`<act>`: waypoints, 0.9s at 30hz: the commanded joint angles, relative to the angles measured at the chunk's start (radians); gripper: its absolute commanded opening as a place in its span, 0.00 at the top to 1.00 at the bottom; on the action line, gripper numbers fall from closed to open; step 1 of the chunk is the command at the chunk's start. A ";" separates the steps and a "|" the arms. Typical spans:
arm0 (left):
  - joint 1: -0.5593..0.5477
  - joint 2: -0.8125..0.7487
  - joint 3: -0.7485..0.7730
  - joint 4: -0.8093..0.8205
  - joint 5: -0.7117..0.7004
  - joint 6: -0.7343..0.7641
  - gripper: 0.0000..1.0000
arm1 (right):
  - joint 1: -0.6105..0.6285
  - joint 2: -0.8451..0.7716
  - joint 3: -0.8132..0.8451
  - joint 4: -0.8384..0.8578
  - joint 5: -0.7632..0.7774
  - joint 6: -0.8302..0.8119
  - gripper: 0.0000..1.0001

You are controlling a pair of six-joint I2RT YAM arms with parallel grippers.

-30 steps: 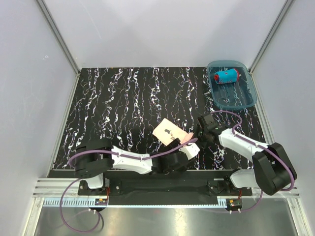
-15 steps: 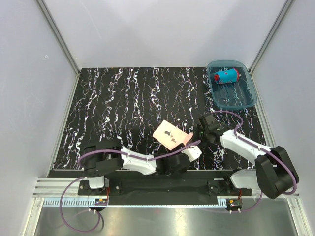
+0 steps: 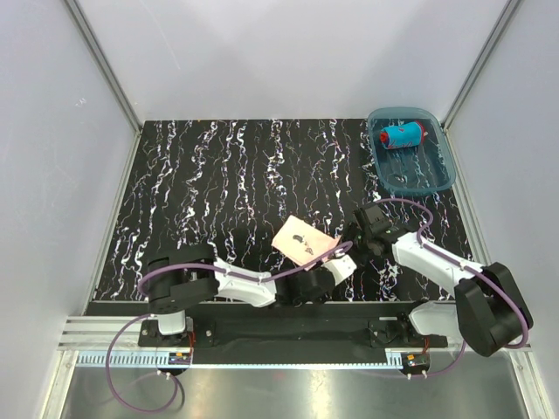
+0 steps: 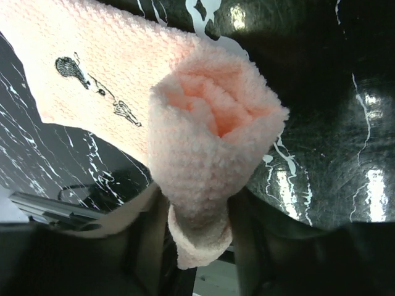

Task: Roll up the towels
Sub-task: Roll the towel

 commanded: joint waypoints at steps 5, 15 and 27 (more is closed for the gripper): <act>0.078 -0.130 -0.089 0.141 0.258 -0.173 1.00 | 0.004 -0.044 0.074 -0.077 0.000 -0.013 0.02; 0.165 -0.236 -0.202 0.240 0.427 -0.393 1.00 | 0.004 -0.184 0.108 -0.106 0.061 -0.017 0.00; 0.309 -0.124 -0.357 0.648 0.701 -0.712 1.00 | 0.004 -0.356 -0.042 0.015 -0.023 0.034 0.00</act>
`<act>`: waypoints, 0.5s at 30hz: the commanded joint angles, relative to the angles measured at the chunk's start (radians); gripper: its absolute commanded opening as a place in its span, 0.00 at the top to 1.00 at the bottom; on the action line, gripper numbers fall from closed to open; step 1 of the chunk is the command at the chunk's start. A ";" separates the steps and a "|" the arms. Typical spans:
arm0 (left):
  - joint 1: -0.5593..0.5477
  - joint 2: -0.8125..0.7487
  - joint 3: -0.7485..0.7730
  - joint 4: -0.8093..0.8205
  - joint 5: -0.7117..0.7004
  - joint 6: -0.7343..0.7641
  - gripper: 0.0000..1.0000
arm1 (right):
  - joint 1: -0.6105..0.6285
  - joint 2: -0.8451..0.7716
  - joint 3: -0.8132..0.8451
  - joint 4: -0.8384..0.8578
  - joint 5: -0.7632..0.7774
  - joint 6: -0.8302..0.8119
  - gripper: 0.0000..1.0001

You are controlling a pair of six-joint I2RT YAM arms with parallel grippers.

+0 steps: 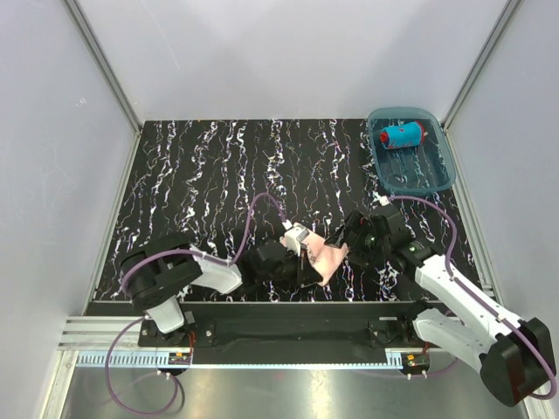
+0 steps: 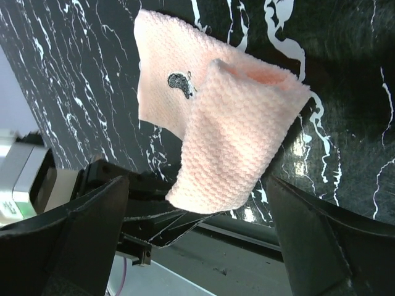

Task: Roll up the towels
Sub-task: Roll the towel

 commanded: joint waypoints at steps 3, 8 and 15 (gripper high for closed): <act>0.043 0.085 -0.029 0.304 0.143 -0.173 1.00 | 0.004 -0.065 -0.075 0.085 -0.061 0.034 0.00; 0.084 0.212 -0.061 0.561 0.220 -0.314 1.00 | 0.004 -0.071 -0.144 0.142 -0.060 0.048 0.00; 0.098 0.234 -0.078 0.591 0.230 -0.332 1.00 | 0.004 -0.014 -0.176 0.191 -0.049 0.035 0.00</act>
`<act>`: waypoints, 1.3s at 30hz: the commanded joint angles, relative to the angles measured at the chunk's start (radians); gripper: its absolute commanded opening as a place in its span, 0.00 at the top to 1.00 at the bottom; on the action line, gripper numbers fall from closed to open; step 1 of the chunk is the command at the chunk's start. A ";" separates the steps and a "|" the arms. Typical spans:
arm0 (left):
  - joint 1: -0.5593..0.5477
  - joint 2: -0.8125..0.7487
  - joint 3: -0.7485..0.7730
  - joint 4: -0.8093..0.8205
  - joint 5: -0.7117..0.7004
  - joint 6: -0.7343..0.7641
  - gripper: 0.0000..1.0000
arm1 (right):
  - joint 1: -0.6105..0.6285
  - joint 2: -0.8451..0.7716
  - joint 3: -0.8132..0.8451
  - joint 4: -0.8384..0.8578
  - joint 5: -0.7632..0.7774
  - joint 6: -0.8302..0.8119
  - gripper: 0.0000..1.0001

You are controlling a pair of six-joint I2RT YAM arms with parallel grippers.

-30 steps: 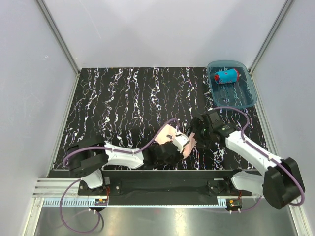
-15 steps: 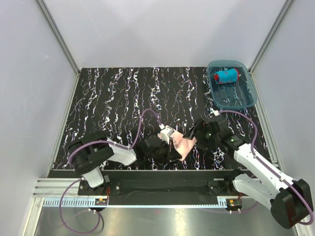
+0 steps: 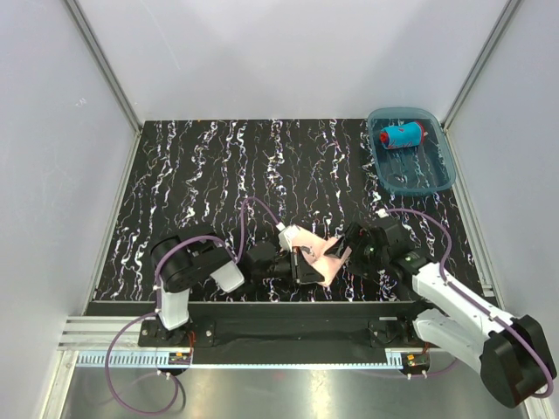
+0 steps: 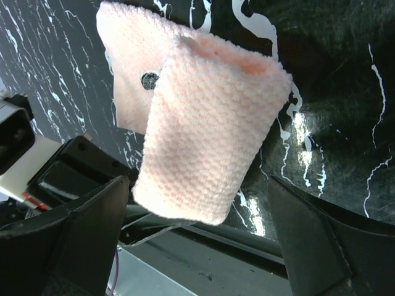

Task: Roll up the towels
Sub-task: Roll the towel

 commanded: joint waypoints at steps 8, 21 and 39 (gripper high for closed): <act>0.015 0.057 -0.006 0.186 0.056 -0.066 1.00 | 0.004 0.073 -0.106 0.294 -0.035 0.027 0.03; 0.017 0.044 0.002 0.084 0.067 -0.023 0.92 | 0.004 0.145 -0.117 0.386 -0.059 0.019 0.83; -0.259 -0.421 0.298 -1.010 -0.681 0.655 0.05 | 0.004 0.190 0.122 -0.079 0.062 -0.027 0.87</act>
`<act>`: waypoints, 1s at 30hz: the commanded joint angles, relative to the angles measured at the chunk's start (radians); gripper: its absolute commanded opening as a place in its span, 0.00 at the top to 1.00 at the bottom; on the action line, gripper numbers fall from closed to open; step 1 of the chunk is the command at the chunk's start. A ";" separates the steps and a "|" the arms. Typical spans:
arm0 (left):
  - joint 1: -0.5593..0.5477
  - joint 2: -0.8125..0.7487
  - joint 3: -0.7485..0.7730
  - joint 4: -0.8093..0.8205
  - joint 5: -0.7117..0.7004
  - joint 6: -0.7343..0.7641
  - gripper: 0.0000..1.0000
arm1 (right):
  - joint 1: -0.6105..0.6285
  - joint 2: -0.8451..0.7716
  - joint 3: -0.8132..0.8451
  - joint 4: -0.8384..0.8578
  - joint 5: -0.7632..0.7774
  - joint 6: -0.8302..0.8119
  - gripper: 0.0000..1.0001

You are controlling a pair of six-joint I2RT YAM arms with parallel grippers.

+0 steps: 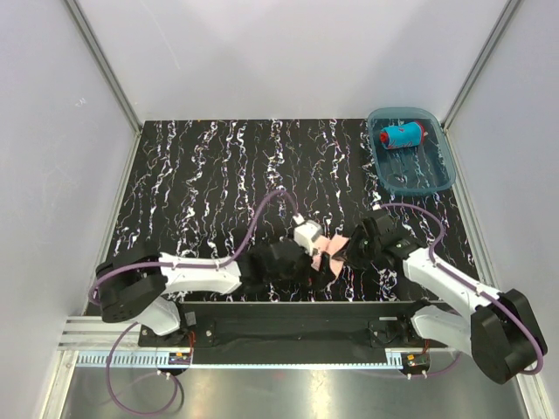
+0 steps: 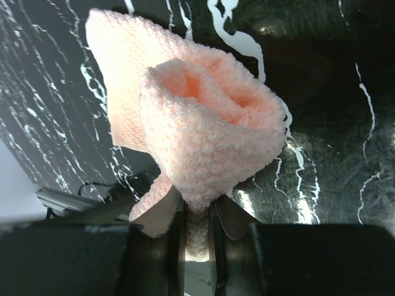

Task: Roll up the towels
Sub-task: Roll the towel

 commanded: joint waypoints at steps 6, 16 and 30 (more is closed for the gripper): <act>-0.271 0.062 0.184 -0.178 -0.523 0.374 0.03 | 0.004 0.080 0.077 -0.090 0.011 -0.024 0.87; -0.317 0.273 0.291 -0.164 -0.576 0.400 0.16 | 0.004 0.055 0.097 -0.127 -0.013 -0.021 0.86; -0.287 0.260 0.245 -0.127 -0.509 0.313 1.00 | 0.004 0.037 0.127 -0.175 -0.058 -0.028 0.72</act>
